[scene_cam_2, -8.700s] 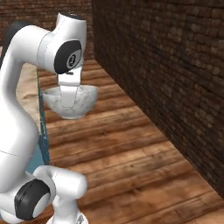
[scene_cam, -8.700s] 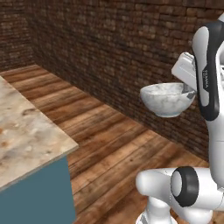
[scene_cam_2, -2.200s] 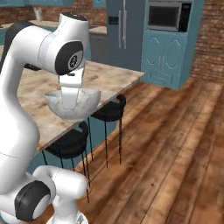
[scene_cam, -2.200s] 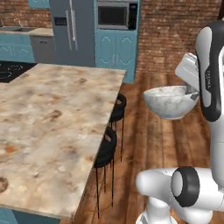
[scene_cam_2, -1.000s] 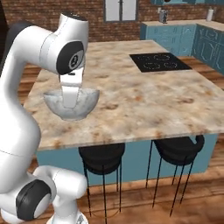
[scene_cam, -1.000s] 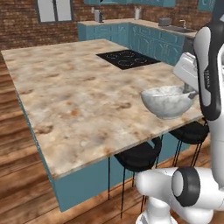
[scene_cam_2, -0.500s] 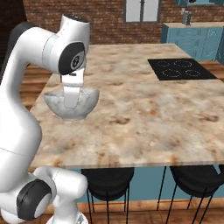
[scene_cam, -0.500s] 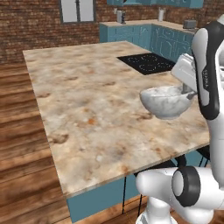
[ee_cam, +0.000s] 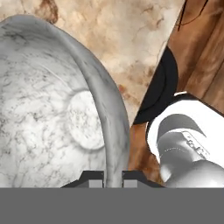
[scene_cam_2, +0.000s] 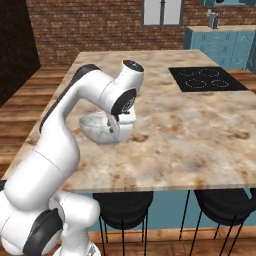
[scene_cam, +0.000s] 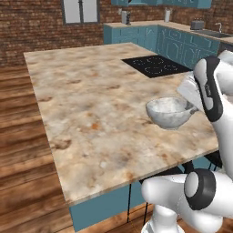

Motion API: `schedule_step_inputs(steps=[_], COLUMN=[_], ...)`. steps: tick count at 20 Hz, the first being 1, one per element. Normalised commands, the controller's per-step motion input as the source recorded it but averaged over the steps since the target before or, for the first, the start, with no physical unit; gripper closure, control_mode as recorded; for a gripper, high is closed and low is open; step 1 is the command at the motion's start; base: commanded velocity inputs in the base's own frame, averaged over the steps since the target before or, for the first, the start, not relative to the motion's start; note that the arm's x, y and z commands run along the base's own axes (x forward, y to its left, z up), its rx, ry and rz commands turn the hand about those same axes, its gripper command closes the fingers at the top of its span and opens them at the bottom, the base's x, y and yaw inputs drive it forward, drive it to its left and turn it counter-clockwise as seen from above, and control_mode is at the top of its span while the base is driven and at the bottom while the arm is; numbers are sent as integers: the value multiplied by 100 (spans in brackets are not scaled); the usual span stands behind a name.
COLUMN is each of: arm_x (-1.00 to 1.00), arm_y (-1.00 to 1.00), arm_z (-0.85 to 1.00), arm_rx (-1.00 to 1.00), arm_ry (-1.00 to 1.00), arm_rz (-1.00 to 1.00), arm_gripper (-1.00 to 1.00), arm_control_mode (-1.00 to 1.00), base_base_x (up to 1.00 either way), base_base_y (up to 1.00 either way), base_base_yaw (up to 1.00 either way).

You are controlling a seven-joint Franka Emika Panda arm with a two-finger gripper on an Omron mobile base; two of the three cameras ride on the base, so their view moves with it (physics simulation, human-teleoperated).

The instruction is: Pick up the bowls from the cabinet and place each bowl in front of a stool on the dining counter.

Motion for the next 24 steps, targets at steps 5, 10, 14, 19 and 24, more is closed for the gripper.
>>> schedule_step_inputs(steps=[5, 10, 14, 19, 24], arm_x=[76, 38, 24, 22, 39], arm_y=[1, 9, 25, 9, 0], arm_z=[-100, -82, -66, -51, -37], arm_rx=[-1, 0, 0, 1, 4], arm_ry=[-21, -20, -8, -1, 0], arm_rz=[0, -4, -3, 0, 0], arm_gripper=[100, 100, 100, 100, 100], arm_control_mode=[-100, -100, -100, -100, -100], base_base_x=[0, 0, 0, 0, 0], base_base_y=[0, 0, 0, 0, 0], base_base_yaw=[0, 0, 0, 0, 0])
